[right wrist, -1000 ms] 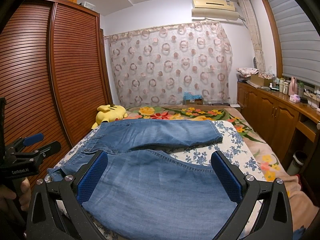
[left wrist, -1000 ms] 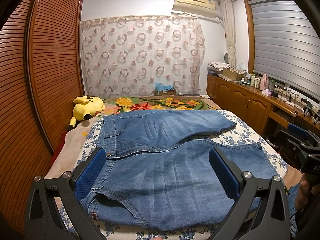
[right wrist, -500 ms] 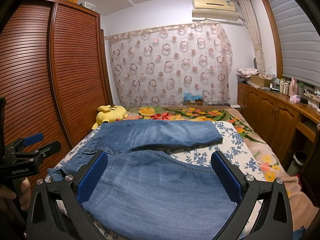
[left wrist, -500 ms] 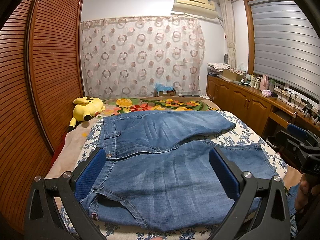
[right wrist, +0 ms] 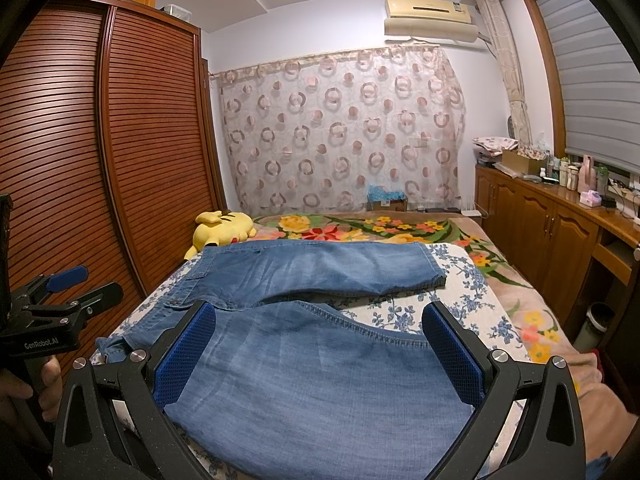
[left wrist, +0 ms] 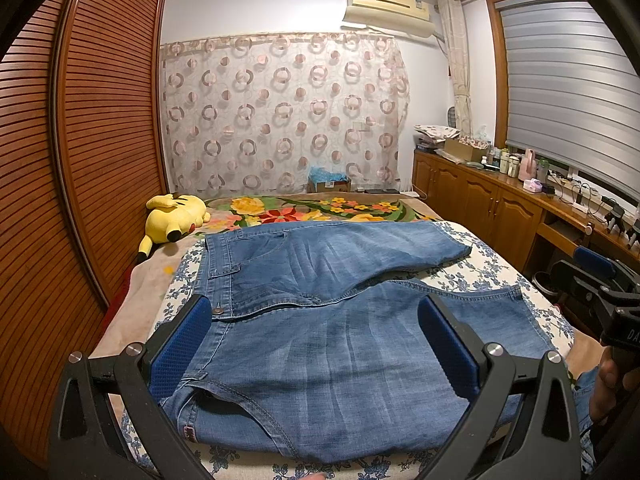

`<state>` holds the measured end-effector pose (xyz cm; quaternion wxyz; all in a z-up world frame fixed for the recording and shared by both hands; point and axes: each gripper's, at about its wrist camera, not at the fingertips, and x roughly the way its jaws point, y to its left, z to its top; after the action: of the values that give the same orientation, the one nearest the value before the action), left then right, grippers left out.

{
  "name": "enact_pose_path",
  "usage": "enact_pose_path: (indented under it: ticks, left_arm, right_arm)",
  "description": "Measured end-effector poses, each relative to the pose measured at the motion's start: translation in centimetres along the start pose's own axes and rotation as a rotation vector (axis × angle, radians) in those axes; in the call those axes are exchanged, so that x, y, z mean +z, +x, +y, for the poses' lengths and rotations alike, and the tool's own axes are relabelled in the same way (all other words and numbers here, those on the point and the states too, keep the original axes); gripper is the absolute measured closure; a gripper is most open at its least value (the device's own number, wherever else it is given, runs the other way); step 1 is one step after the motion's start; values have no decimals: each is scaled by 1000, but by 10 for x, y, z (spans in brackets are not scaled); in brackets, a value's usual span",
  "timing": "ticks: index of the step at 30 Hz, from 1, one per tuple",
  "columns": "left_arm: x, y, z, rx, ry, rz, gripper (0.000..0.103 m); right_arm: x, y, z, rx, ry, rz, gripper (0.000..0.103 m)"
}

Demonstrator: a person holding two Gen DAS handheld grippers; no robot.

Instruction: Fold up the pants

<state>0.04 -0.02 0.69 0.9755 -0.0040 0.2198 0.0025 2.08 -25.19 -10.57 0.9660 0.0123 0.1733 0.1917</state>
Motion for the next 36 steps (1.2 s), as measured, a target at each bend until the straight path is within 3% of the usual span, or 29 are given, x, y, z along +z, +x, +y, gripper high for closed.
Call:
enact_pose_path:
  ticks: [15,21,36]
  left_arm:
    - [0,0,0,1,1,1,0]
    - [2,3,11,5,-7,61,0]
    - [-45,38,59,76,-64,163,0]
  right_arm:
    - [0,0,1,2,-3,1,0]
    - [-4,10,-1,14,-15,47,0]
    - [-7,39,-16,-21,-17,143,0]
